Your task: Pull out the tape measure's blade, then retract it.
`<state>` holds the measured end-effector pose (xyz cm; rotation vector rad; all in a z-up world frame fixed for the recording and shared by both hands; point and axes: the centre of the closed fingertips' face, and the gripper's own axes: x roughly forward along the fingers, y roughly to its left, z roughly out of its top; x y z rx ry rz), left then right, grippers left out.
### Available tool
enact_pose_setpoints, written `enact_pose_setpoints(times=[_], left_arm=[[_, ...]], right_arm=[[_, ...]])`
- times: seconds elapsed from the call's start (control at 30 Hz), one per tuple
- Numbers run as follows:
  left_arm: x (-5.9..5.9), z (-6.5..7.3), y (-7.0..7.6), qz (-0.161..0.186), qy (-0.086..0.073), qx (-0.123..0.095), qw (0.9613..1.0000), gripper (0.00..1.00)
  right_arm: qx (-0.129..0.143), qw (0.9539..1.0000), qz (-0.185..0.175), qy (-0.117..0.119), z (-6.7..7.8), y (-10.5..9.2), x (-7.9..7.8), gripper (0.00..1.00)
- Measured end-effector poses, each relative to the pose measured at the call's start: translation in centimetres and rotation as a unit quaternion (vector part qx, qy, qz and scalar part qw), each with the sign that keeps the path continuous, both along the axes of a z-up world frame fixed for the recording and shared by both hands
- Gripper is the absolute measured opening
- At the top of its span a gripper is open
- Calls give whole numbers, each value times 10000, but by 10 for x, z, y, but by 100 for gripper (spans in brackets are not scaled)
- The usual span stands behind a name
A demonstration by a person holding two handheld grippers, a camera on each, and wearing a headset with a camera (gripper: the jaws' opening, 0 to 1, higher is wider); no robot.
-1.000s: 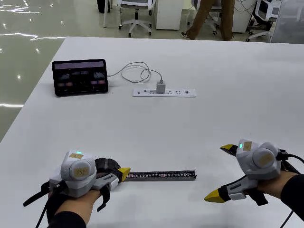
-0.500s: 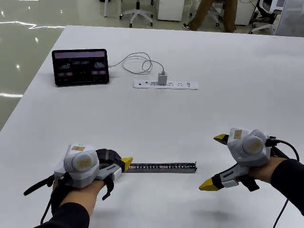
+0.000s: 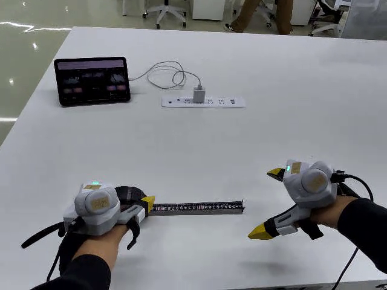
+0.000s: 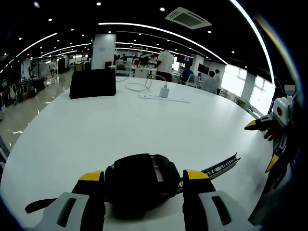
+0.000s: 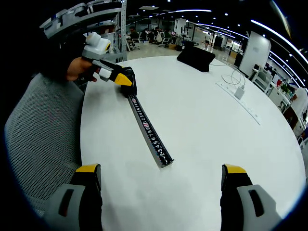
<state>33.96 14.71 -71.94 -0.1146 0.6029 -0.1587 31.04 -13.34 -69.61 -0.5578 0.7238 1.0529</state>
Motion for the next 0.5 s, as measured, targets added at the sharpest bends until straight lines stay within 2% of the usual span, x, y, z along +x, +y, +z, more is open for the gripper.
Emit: enact_pose_setpoints(times=[0.33,0.5], left_arm=[[0,1,2,-20,68,163,9998,58],[-1,0,2,-42,83,212,9997,58]], right_arm=[[26,10000,69,35,-1,9,1,100],[-37,9992,395,-28,1,16,5,98]])
